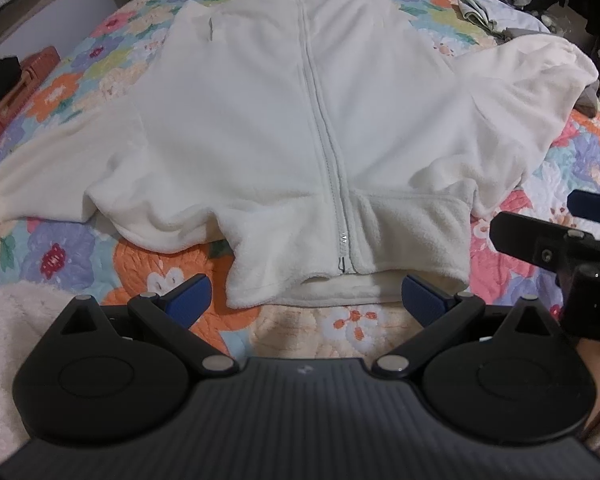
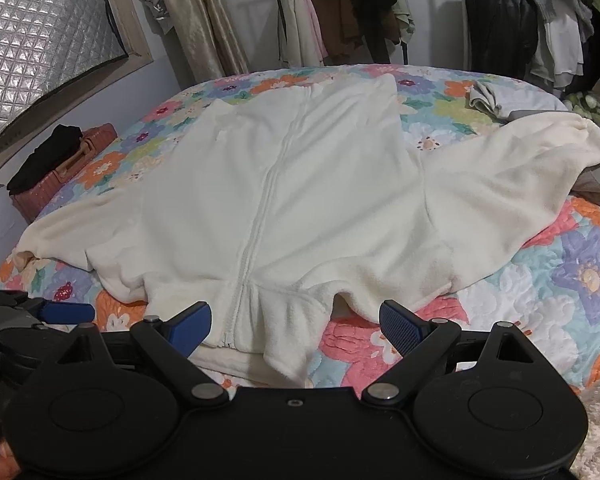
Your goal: Fold clothes
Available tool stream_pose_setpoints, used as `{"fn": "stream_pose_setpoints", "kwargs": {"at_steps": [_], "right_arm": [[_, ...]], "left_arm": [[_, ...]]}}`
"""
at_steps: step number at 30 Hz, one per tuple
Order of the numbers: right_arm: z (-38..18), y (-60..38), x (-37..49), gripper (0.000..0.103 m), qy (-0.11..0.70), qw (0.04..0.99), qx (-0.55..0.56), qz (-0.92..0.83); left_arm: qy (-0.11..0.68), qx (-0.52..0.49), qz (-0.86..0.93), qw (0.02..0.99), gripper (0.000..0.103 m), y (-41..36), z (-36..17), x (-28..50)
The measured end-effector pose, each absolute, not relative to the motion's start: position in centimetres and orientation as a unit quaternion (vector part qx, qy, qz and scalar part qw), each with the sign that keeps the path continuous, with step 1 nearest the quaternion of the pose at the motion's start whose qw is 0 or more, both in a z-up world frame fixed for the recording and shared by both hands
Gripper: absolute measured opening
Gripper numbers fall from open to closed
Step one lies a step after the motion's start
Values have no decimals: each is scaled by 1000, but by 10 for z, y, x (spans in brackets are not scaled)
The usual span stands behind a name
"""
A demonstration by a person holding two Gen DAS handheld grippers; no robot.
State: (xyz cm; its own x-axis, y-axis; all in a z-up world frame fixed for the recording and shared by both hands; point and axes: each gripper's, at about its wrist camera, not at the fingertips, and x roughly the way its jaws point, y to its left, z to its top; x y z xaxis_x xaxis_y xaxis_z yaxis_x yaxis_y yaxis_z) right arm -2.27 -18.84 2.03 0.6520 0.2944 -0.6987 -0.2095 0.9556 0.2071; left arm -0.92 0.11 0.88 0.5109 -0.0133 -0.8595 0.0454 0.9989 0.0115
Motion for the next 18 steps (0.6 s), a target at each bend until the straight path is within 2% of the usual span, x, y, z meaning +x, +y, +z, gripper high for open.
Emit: {"fn": "stream_pose_setpoints", "kwargs": {"at_steps": [9, 16, 18], "right_arm": [[27, -168, -1, 94, 407, 898, 55, 156], [76, -119, 34, 94, 368, 893, 42, 256], [87, -97, 45, 94, 354, 887, 44, 292]], "left_arm": [[475, -18, -6, 880, 103, 39, 25, 5], [402, -122, 13, 907, 103, 150, 72, 11], [397, -155, 29, 904, 99, 194, 75, 12]]}}
